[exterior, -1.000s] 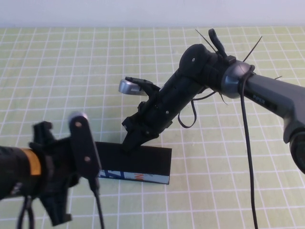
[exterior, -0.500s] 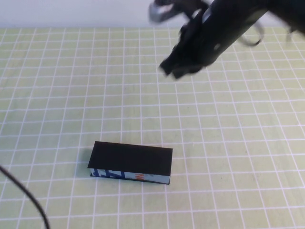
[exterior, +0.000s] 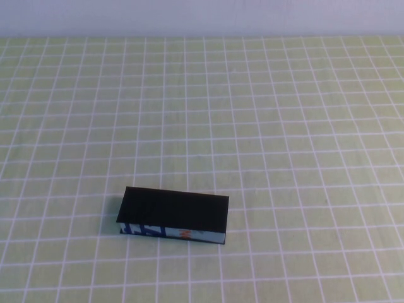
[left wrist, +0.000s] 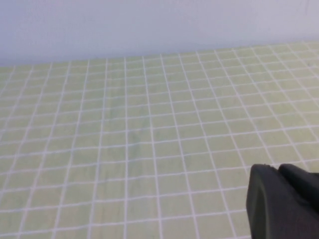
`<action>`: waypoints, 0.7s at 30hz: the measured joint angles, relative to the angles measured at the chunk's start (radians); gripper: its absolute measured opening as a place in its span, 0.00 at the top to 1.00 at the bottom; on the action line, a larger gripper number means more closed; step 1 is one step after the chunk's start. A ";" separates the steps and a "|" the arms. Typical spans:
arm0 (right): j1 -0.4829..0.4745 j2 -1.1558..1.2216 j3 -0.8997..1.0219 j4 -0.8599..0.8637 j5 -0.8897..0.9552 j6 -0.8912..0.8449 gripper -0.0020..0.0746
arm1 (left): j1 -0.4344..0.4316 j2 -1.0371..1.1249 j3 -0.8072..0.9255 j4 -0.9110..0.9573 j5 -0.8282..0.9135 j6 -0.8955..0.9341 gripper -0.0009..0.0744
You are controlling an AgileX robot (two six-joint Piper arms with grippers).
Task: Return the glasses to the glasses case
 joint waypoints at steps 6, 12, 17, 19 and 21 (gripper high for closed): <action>0.000 -0.352 0.452 -0.010 -0.248 0.000 0.99 | 0.000 -0.064 0.139 -0.025 -0.049 -0.199 0.99; 0.000 -0.688 0.981 -0.002 -0.497 0.015 0.99 | 0.000 -0.064 0.209 -0.036 -0.058 -0.222 0.99; 0.000 -0.835 1.254 0.006 -0.620 0.086 0.99 | 0.000 -0.064 0.211 -0.036 -0.120 -0.225 0.99; 0.000 -0.855 1.303 0.006 -0.630 0.093 0.99 | 0.000 -0.064 0.211 -0.036 -0.147 -0.233 0.99; 0.000 -0.862 1.329 0.006 -0.640 0.096 0.99 | 0.000 -0.064 0.211 -0.036 -0.175 -0.240 0.99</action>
